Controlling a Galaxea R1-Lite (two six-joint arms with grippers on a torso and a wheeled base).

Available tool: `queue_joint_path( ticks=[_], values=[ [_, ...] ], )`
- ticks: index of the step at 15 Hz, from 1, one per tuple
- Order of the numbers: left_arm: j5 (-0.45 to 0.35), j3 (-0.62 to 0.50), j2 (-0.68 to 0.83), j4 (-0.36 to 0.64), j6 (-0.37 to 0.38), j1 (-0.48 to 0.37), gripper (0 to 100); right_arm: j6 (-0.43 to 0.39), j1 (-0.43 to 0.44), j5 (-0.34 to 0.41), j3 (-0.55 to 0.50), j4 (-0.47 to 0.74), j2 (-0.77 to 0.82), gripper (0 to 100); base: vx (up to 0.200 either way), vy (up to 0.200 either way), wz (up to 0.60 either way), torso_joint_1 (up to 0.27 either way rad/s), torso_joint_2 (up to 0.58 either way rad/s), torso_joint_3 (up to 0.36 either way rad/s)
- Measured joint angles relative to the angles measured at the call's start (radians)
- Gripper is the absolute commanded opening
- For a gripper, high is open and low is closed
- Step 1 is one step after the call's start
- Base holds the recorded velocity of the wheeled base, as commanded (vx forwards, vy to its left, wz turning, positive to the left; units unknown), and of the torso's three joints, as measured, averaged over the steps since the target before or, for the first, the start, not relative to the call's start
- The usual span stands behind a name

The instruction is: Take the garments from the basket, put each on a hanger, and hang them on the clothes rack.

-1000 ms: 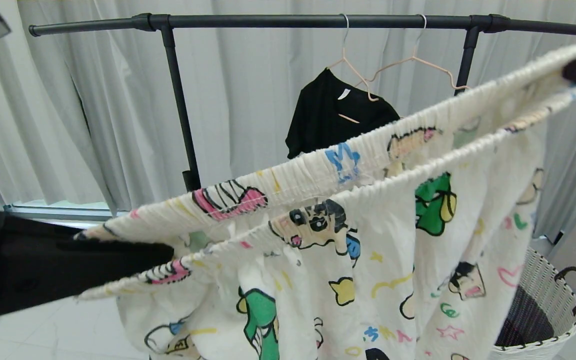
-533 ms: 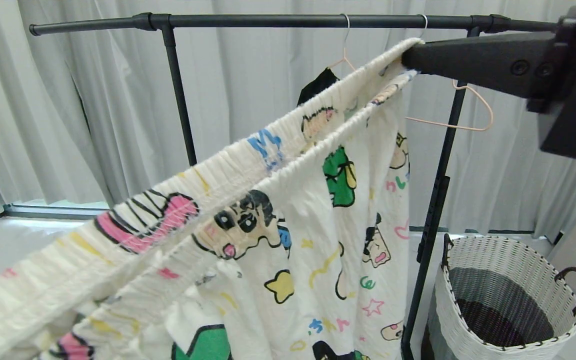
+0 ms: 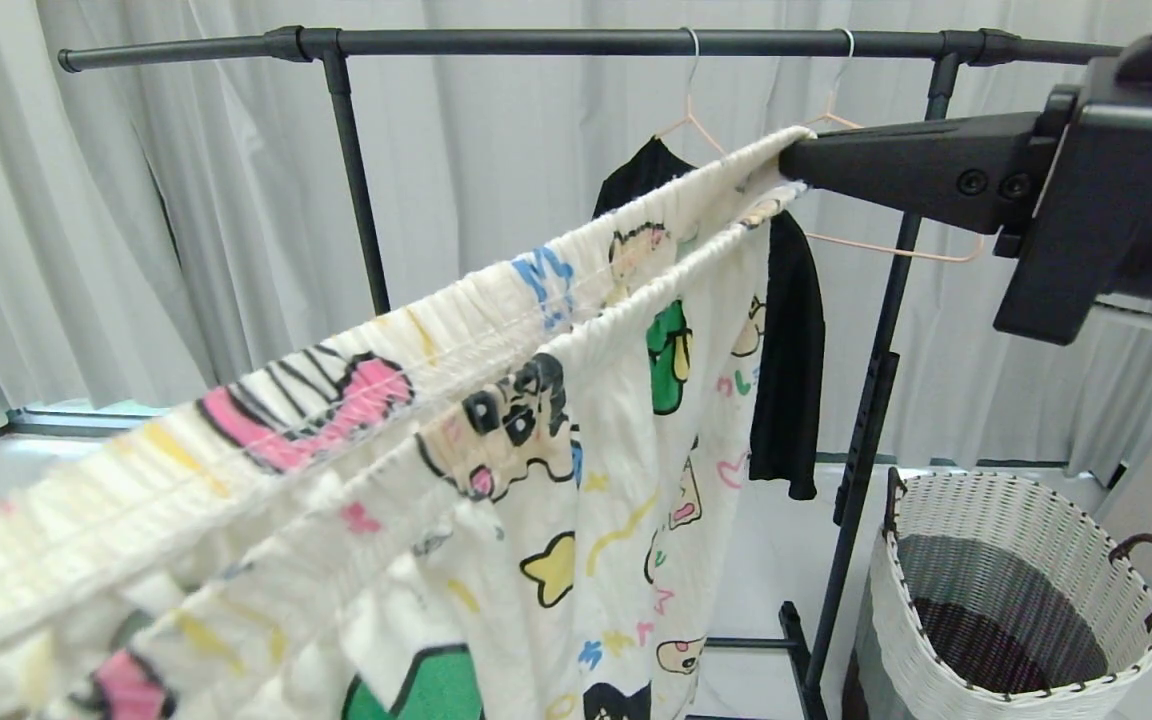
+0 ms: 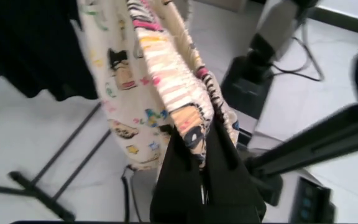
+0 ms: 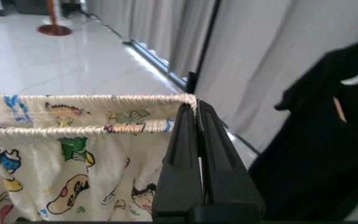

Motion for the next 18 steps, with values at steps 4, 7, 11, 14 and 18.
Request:
queue_joint_path(
  ticks=[4, 7, 11, 14, 18],
  values=[
    [0.104, -0.007, 0.037, -0.019, 0.04, 0.142, 0, -0.001, -0.08, -0.018, 0.021, 0.104, -0.052, 0, 0.0, 0.0, 0.0, 0.0, 0.0, 0.0],
    [0.117, -0.008, 0.085, -0.132, 0.164, 0.351, 0, -0.001, -0.12, -0.018, 0.021, 0.233, -0.136, 0, 0.0, 0.0, 0.0, 0.0, 0.0, 0.0],
    [0.12, -0.004, 0.167, -0.325, 0.336, 0.484, 0, -0.055, -0.116, -0.011, 0.016, 0.427, -0.245, 0, 0.0, 0.0, 0.0, 0.0, 0.0, 0.0],
    [0.146, 0.002, 0.197, -0.329, 0.334, 0.517, 0, -0.061, -0.112, -0.011, 0.02, 0.467, -0.298, 0, 0.0, 0.0, 0.0, 0.0, 0.0, 0.0],
    [0.145, 0.006, 0.212, -0.33, 0.28, 0.534, 0, -0.066, -0.11, -0.005, 0.026, 0.463, -0.308, 0, 0.0, 0.0, 0.0, 0.0, 0.0, 0.0]
  ],
)
